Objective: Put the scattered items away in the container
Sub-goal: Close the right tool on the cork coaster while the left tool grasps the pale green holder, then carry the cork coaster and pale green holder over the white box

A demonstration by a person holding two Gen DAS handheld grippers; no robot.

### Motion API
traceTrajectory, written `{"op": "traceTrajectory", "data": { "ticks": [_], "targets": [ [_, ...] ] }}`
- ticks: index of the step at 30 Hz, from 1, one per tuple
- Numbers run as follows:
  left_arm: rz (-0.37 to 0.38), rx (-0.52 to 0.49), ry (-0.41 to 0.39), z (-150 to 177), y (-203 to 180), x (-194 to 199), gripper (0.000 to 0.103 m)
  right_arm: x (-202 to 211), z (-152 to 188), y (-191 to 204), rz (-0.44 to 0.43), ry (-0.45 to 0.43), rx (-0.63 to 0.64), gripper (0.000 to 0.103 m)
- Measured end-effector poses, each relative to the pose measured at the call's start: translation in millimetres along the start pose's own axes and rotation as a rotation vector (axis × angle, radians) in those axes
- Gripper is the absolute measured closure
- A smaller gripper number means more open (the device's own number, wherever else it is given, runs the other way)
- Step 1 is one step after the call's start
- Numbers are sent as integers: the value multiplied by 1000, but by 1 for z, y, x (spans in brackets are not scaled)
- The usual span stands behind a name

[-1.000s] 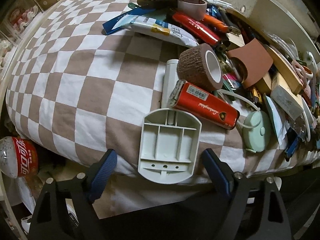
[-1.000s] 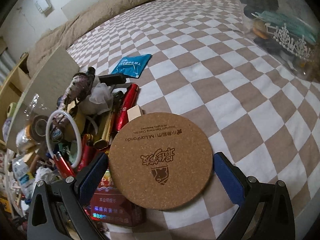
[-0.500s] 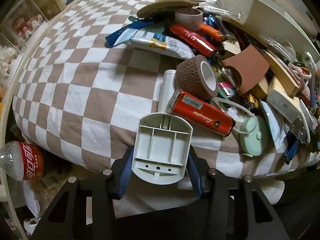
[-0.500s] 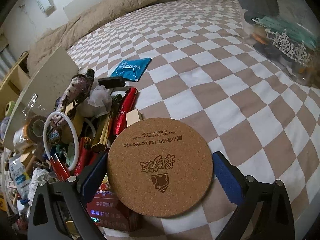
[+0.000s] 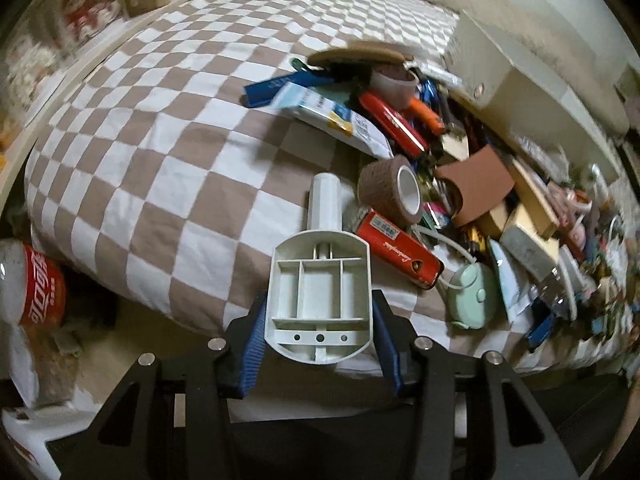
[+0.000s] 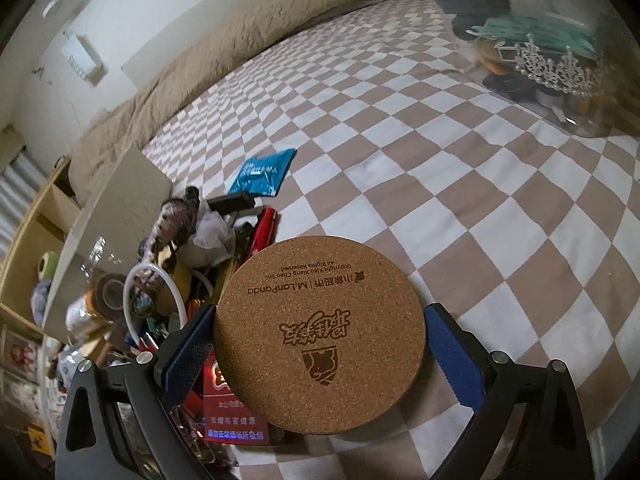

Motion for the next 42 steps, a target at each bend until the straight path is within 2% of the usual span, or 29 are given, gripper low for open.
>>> {"op": "traceTrajectory", "data": {
  "ticks": [2,7,16,27,33,38,42],
  "targets": [
    [12,24,-32,-7,-10,9,55,3,-2,0,-11,-13,-14,2],
    [24,56,-104,-6,1,42,55,15,-6,-3,-35,-49,-40,2],
    [60,12,-190,-24,-14,54,55,42,-5,17,-84,-99,-14,2],
    [177,-100,-214,-35,-73,42,55,79,10,88,-215,-125,156,2],
    [245,-167,-238,-52,-111,38,55,87,27,135,-286,-98,271,2],
    [282,-240,-260,-74,-141,41,55,85,37,175,-377,-20,343,2],
    [312,-294,-280,-92,-165,41,55,89,47,205,-409,-5,416,2]
  ]
}}
Point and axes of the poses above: each gripper's, at about its wrist camera, not at the fingertips, and x roughly against the way its jaws point, y to its left, z to its underside, the point moved 4 cm from there along -x, roughly the way its jaws point, and after that the axes turned 13 degrees about z, right-handed, at the moved point
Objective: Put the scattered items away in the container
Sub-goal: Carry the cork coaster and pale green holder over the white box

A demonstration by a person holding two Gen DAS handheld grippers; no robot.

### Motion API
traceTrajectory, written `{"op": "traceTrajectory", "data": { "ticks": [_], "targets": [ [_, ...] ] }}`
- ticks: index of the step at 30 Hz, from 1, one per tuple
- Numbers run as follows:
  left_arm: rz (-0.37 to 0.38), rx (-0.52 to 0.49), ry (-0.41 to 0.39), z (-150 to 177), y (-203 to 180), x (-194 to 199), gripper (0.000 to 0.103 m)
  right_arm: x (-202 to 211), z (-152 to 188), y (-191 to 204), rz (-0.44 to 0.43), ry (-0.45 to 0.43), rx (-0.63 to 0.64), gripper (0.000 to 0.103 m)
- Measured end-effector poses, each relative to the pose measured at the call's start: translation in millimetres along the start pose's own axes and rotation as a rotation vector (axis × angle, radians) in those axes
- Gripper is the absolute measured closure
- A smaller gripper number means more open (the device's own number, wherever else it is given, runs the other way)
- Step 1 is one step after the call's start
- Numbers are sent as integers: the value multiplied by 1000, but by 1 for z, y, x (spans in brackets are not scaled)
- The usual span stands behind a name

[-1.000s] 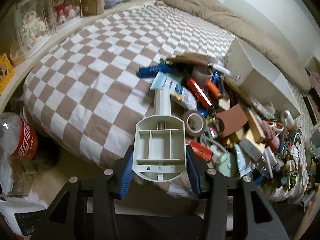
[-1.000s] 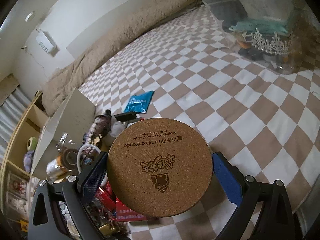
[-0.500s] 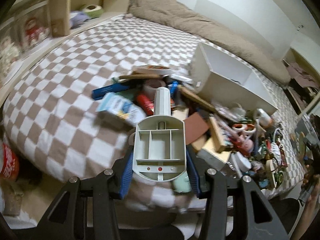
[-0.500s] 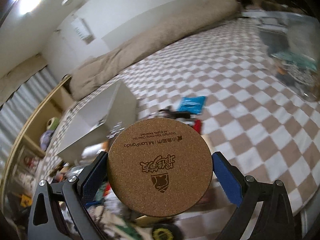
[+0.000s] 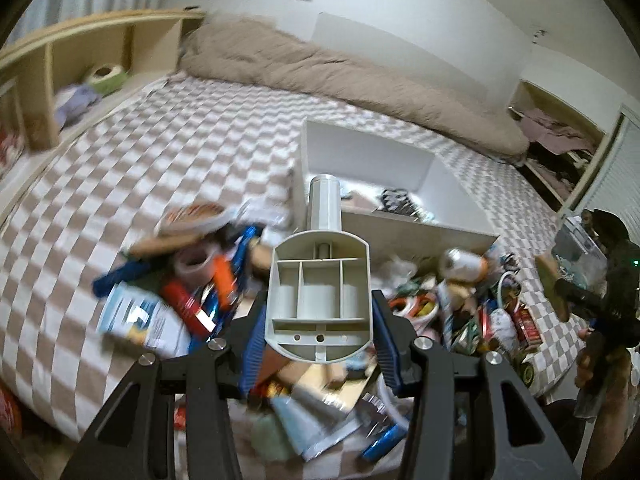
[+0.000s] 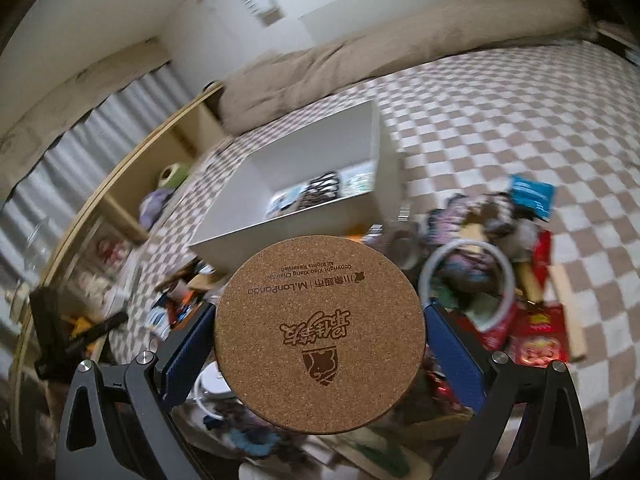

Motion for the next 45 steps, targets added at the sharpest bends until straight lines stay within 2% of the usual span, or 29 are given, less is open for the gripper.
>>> {"op": "traceTrajectory", "data": {
  "ticks": [5,12,17,22,26,33,40,41,42,43,44,45],
  "targets": [
    [53,-64,-14,-28,-22,-17,55,-4,-11,28,-41,3,65,2],
    [127,-120,-9,-62,-54,-51,55,0,-40,52,-73,-47,109,2],
    [188,-132,7,-82,-78,-80,55,6,-65,62,-93,-100,98,2],
    [246,-99,31,-98,-96,-112,55,14,-90,63,-102,-160,81,2],
    [250,-74,61,-108,-103,-145,55,16,-106,55,-107,-192,48,2],
    [242,-21,170,-107,-109,-213,55,5,-125,37,-99,-195,-5,2],
    [247,-29,229,-95,-124,-247,55,-10,-133,21,-74,-174,-24,2],
    [250,-30,236,-94,-125,-249,49,-12,-135,18,-72,-172,-28,2],
    [248,-30,239,-93,-127,-252,39,-14,-136,16,-71,-169,-33,2],
    [237,-30,232,-93,-127,-252,15,-16,-136,15,-72,-166,-37,2],
    [221,-37,211,-93,-127,-250,9,-19,-137,13,-72,-164,-40,2],
    [206,-50,191,-94,-125,-248,9,-21,-138,13,-71,-162,-42,2]
  ]
}}
Point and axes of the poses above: each gripper's, at about its wrist camera, not at the fingertips, and x roughly against the way its jaws point, y to its left, z to its underside, the point moved 4 cm from there along -x, roughly the way its jaws point, and after that the axes turned 13 degrees about z, right-handed, at the moved point
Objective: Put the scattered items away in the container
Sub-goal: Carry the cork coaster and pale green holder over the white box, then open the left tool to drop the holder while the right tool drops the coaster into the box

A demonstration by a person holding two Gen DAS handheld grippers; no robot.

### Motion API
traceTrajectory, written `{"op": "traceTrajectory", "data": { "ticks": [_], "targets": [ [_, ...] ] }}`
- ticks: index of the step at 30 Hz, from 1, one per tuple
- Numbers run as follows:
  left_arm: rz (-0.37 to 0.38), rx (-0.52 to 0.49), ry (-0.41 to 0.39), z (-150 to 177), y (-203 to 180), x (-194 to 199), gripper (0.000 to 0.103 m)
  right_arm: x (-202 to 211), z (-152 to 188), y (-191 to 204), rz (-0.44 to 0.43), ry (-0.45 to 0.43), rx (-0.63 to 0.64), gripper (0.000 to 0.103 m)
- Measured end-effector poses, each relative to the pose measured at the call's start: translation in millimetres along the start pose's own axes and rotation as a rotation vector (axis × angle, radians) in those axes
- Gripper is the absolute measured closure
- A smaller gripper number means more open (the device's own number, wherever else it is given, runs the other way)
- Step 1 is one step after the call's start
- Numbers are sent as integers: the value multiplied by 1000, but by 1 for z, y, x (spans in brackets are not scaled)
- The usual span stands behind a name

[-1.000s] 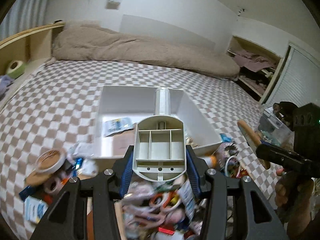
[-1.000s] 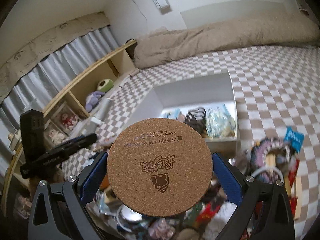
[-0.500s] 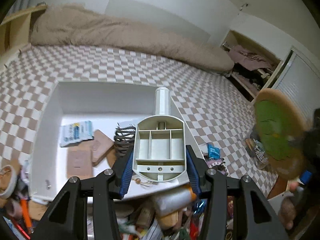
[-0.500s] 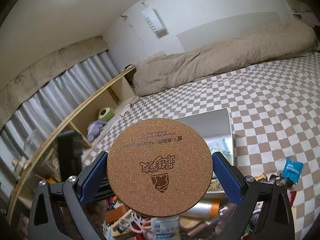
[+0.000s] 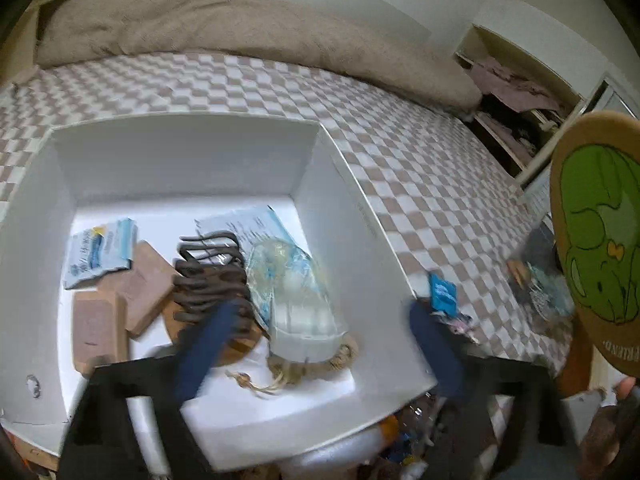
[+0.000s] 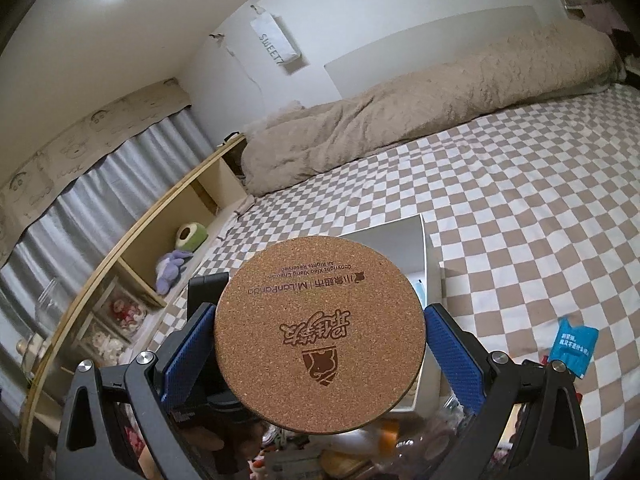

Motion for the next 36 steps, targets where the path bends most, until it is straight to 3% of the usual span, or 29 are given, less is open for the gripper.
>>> {"op": "traceTrajectory", "data": {
  "ticks": [10,18,24,27,36],
  "targets": [
    [-124,-45,-46,4,26,38,9,-24,-2,9,17,34,17,2],
    [-175,-98,-106,18,40,81,9,-57,4,36,42,95,89,2],
    [-203,-85,-168,25,58,111,8,-96,9,65,79,169,163,2],
    [-250,-84,-191,28,65,122,2,-119,16,82,100,226,219,2],
    [-232,-98,-216,28,72,139,1,-178,21,121,116,348,260,2]
  ]
}}
Point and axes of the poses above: each gripper's, at about its wrist camera, not at the fingertips, and x roughly against the way its jaws point, y to its left, z to its underside, the point moved 4 cm from there along -x, roughly the way its jaws point, and after that the axes turned 13 degrees about z, right-handed, at the moved point
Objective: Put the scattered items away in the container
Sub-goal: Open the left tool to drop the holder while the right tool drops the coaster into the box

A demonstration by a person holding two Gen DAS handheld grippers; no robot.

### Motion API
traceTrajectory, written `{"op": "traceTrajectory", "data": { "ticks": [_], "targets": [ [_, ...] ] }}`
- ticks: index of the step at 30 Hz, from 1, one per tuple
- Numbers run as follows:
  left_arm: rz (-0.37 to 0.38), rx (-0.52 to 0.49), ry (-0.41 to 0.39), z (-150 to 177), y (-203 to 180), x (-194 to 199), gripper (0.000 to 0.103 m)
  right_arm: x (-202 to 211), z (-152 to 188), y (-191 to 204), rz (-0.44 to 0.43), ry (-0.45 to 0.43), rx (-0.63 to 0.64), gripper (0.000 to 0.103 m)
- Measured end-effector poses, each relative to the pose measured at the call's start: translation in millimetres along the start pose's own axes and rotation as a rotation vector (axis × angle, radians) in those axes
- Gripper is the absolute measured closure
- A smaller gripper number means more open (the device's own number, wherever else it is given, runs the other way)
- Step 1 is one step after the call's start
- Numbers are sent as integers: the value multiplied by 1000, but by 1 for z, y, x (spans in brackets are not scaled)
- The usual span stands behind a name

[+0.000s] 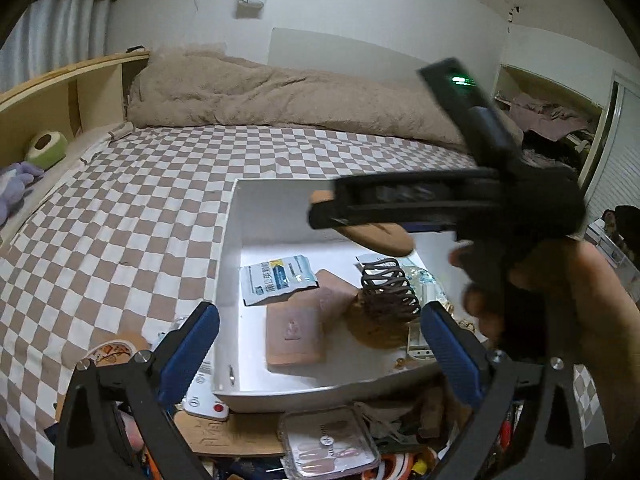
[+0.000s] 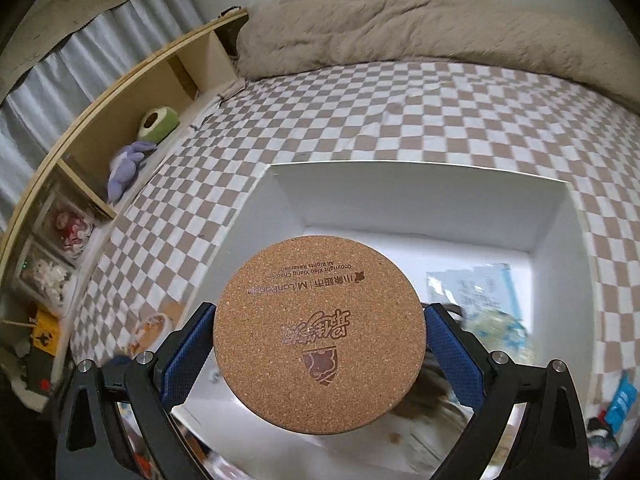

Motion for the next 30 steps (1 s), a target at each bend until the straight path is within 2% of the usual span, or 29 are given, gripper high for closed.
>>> {"op": "traceTrajectory", "data": {
  "ticks": [5,9,18,22,30],
  "targets": [
    [7,-1,-14,-1,5,7,1,-19,-11,12,-27,41,-34,1],
    [17,-2,-15,1,5,11,1,-18,-12,12,8,15,-66,0],
    [21,-10,-23,-1,-5,19,0,3,-12,-3,62,-25,-68,0],
    [20,-12,-23,-3,-8,23,0,10,-9,-3,53,-14,-58,0],
    [15,-15,-33,-5,-18,36,0,37,-1,2,64,-52,-11,0]
  ]
}}
Point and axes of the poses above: each gripper's, at about its wrist camera, not at the fingertips, and x roughly against the way its jaws point, y to its left, z to its underside, the point moved 4 cm from there along -x, roughly the way its jaws point, and after that the axes turned 13 degrees about z, right-handed, at the moved point
